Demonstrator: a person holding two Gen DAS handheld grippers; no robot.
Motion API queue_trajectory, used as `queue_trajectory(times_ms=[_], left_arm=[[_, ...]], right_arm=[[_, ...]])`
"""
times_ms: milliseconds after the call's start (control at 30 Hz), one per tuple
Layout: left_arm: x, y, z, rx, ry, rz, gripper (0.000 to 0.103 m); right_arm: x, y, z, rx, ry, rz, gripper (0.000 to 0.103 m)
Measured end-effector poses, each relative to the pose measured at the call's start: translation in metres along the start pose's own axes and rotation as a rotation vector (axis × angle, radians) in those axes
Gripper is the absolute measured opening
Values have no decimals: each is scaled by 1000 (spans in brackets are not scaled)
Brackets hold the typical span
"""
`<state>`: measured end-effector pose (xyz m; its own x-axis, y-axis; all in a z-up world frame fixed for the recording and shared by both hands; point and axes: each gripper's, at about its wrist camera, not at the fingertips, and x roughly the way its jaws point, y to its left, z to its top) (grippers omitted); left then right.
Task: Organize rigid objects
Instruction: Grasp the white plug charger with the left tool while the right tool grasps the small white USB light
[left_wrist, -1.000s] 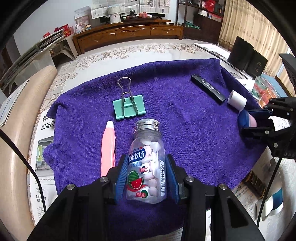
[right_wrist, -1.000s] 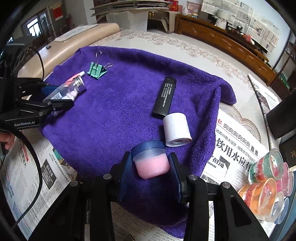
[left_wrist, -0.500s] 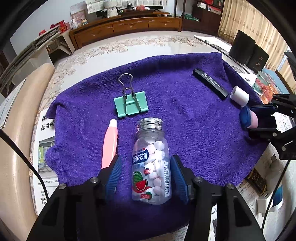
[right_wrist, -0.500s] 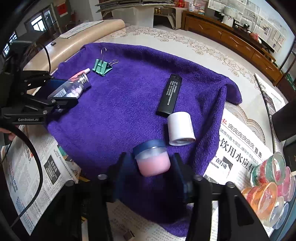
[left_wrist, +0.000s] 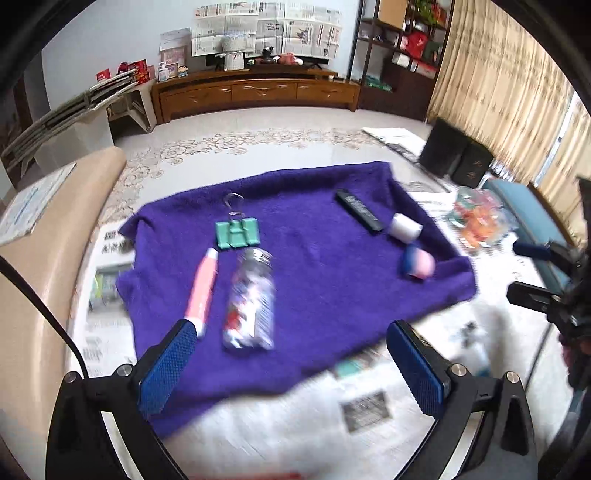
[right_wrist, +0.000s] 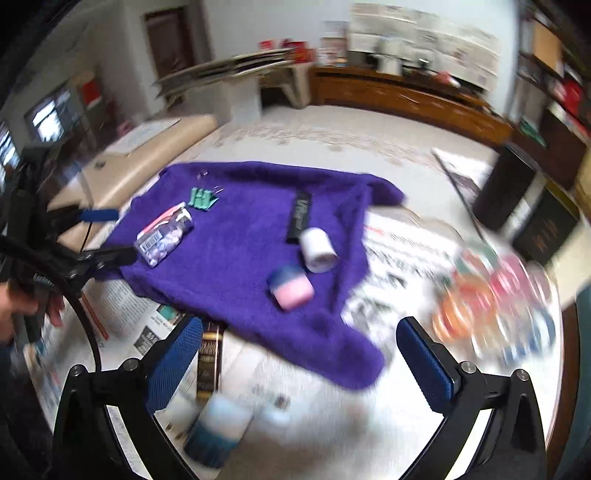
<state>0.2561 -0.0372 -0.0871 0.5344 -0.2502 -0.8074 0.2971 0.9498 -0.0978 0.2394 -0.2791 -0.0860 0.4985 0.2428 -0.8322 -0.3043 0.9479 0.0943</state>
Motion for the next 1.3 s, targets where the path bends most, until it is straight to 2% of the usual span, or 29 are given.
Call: queue_trajectory(times_ms=[133,333,500,867,933,1000,1067,1233,1267,1300], left_arm=[[-6,-24,-24,-21,28,-40,103],[10,-72,-60,-12,101,-85,103],[25,-102,-69,33,129,-29,103],[37,-126,-71,49,147,65,102],[38,-131,-74,61,144,81,92],[40,-135,-76,65,147,99,75],[39,-137,-79,47,131,78,63],[34,-147,-83,50,108,72,41],[33,-149,-83,49,106,65,32],[32,-150,-83,45,105,57,28]], right_arm=[[-15,-21,-25,121,10,-8,103],[-25,-52,-70,205,23,-92,103],[-26,-69,-97,228,-2,-107,103],[-26,-77,-107,219,-20,-112,103],[-28,-75,-107,209,-26,-108,103],[-31,-74,-107,209,-34,-98,103],[-33,-75,-107,211,-36,-90,103],[-38,-77,-107,218,-50,-76,103],[-40,-77,-107,219,-55,-74,103],[-41,-77,-107,221,-56,-73,103]])
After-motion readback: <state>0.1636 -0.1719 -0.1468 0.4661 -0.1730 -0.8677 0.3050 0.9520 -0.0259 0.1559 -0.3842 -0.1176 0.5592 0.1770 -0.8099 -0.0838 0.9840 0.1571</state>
